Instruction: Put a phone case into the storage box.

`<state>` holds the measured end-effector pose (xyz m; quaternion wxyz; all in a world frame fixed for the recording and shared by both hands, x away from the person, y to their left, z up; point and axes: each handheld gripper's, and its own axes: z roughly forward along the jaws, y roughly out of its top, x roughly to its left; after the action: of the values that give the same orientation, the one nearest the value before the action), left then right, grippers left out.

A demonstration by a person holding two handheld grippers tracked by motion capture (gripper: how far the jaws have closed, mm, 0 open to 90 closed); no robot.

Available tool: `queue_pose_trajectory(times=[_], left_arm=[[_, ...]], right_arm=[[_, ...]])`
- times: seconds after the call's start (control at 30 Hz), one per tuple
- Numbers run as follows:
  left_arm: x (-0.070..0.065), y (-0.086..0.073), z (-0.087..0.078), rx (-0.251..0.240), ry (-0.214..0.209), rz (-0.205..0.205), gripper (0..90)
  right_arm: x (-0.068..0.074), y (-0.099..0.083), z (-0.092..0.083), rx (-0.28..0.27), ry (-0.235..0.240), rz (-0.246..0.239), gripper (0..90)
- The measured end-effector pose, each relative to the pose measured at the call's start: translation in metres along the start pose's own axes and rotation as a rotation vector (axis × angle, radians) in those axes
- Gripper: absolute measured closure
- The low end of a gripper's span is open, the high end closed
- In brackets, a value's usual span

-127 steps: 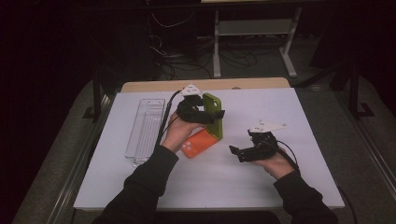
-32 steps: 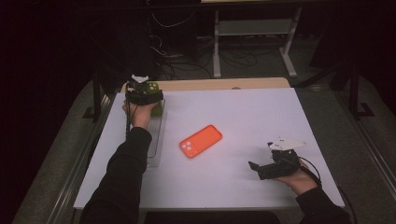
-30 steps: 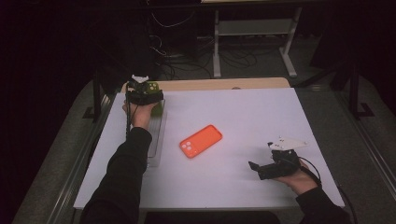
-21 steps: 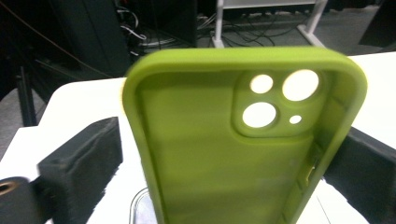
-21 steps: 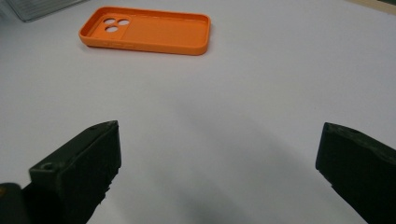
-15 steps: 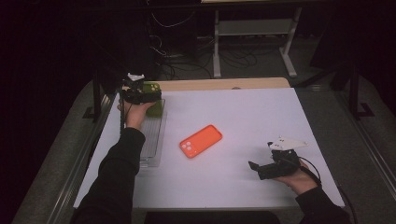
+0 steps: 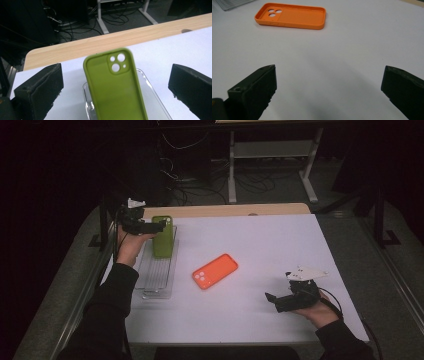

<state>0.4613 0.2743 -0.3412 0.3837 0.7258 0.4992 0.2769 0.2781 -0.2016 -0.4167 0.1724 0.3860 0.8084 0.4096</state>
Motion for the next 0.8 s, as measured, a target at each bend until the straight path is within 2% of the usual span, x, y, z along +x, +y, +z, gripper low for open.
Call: queue_pose_trajectory(times=[0.03,0.3,0.5,0.67,0.8], left_arm=[[-0.001,0.000,-0.002,0.005,-0.007,0.016,0.0],[-0.011,-0.007,-0.013,0.023,-0.075,0.035,0.0],[-0.025,-0.012,-0.020,0.039,-0.173,0.087,0.0],[-0.039,-0.015,-0.025,0.028,-0.281,0.101,0.0],[-0.053,-0.018,-0.031,0.039,-0.357,0.139,0.0]], right_arm=[[0.000,0.000,0.000,-0.003,0.001,-0.001,0.0],[0.001,0.002,0.002,-0.001,0.006,-0.004,0.0],[-0.001,0.002,0.002,-0.001,0.007,0.000,0.0],[-0.002,0.002,0.001,-0.003,0.006,-0.004,0.0],[-0.002,0.001,-0.001,-0.003,0.007,0.009,0.0]])
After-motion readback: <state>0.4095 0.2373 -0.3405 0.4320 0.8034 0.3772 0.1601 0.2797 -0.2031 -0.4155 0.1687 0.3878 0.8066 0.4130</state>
